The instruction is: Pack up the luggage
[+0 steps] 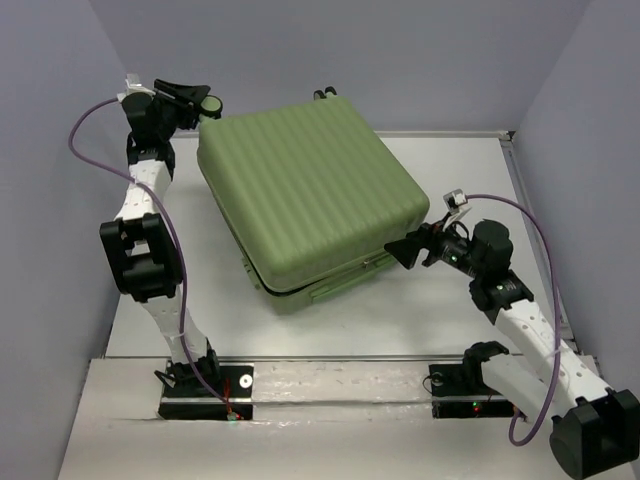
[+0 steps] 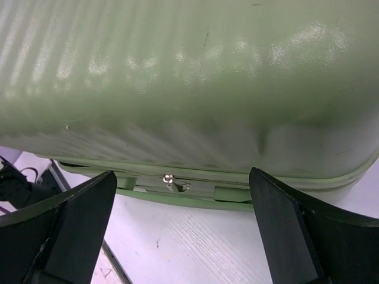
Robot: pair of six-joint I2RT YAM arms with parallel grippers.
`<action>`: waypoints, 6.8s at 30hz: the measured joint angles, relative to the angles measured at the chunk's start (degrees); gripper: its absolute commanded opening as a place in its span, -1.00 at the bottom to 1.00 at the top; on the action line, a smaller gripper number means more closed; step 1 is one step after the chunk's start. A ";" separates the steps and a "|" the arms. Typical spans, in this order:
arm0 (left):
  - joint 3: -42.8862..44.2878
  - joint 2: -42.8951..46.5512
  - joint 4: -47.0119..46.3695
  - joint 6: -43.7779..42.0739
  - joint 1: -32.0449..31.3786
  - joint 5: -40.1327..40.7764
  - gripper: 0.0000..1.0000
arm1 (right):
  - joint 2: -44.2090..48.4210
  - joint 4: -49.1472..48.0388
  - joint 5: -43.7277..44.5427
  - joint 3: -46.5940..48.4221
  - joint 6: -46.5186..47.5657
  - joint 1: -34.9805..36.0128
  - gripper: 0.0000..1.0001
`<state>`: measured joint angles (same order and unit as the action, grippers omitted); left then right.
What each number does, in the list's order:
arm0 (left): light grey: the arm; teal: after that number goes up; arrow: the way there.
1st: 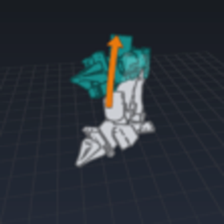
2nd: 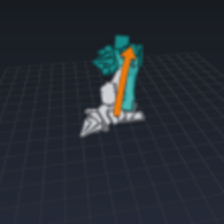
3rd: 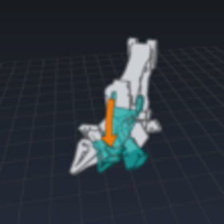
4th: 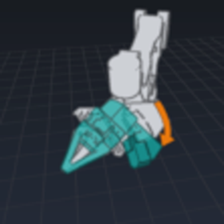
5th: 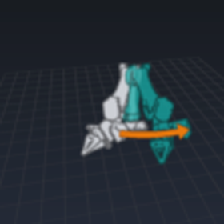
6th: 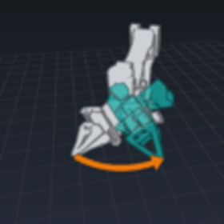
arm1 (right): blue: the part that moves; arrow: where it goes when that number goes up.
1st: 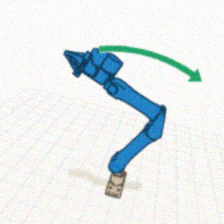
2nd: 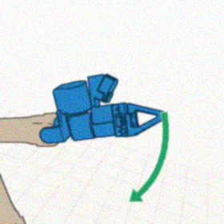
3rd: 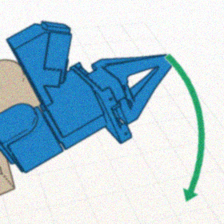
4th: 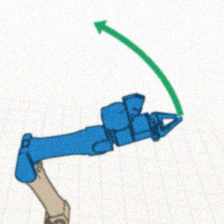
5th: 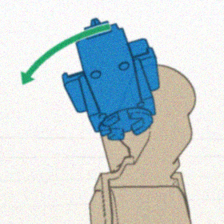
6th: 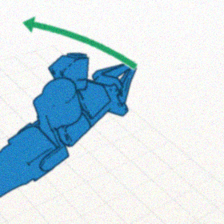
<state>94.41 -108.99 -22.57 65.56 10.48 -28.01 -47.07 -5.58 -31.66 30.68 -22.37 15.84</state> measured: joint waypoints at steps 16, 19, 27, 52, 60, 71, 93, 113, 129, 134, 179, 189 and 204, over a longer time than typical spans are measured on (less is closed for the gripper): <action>-10.84 0.07 4.04 -5.75 2.43 1.07 0.30 | 4.31 4.94 6.12 -0.79 0.04 5.60 -0.11; -10.84 0.09 4.94 -6.40 2.58 1.14 0.94 | 4.07 5.62 8.70 -2.03 0.04 10.93 -0.08; -9.86 6.16 12.70 -13.05 3.50 7.85 0.98 | 0.42 4.20 13.44 -5.38 -0.63 18.29 0.04; -70.60 89.77 27.23 -20.52 -13.09 19.80 0.20 | -11.89 -9.73 19.43 -6.10 1.42 21.75 -0.18; -78.90 88.02 28.89 -18.51 -15.17 17.94 -0.11 | -15.30 -14.16 20.37 -6.05 2.01 21.77 -0.86; -81.44 79.36 13.88 -15.72 -29.03 29.38 -0.18 | -12.07 1.84 24.22 -0.04 2.56 23.08 -0.86; -81.99 72.22 5.03 -7.85 -48.76 39.98 -0.19 | -42.64 -6.80 47.34 21.38 -8.33 78.09 -0.86; -72.52 87.91 23.98 -14.84 -50.25 41.29 -0.08 | 9.92 10.82 60.13 -8.13 -8.92 47.32 -0.26; -85.50 76.15 14.27 -10.45 -59.41 32.52 -0.12 | -3.50 3.06 46.21 -7.67 1.46 36.20 -0.13; -85.37 67.58 9.18 -10.56 -65.88 33.35 -0.11 | -4.07 1.05 43.76 -6.93 3.61 36.20 -0.12; -76.26 49.81 3.10 -15.96 -69.90 37.09 -0.11 | -3.26 17.31 40.63 1.86 5.49 33.75 -0.53; -76.26 49.64 2.64 -15.98 -69.90 37.07 -0.11 | -4.33 14.86 43.80 0.26 3.52 33.73 0.05; -76.26 49.70 2.64 -16.00 -69.90 37.03 -0.12 | -9.88 11.08 50.05 0.79 7.28 33.73 -0.26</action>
<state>18.15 -59.29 -19.92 49.56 -59.42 9.02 -56.95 5.50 18.39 31.46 -15.09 49.56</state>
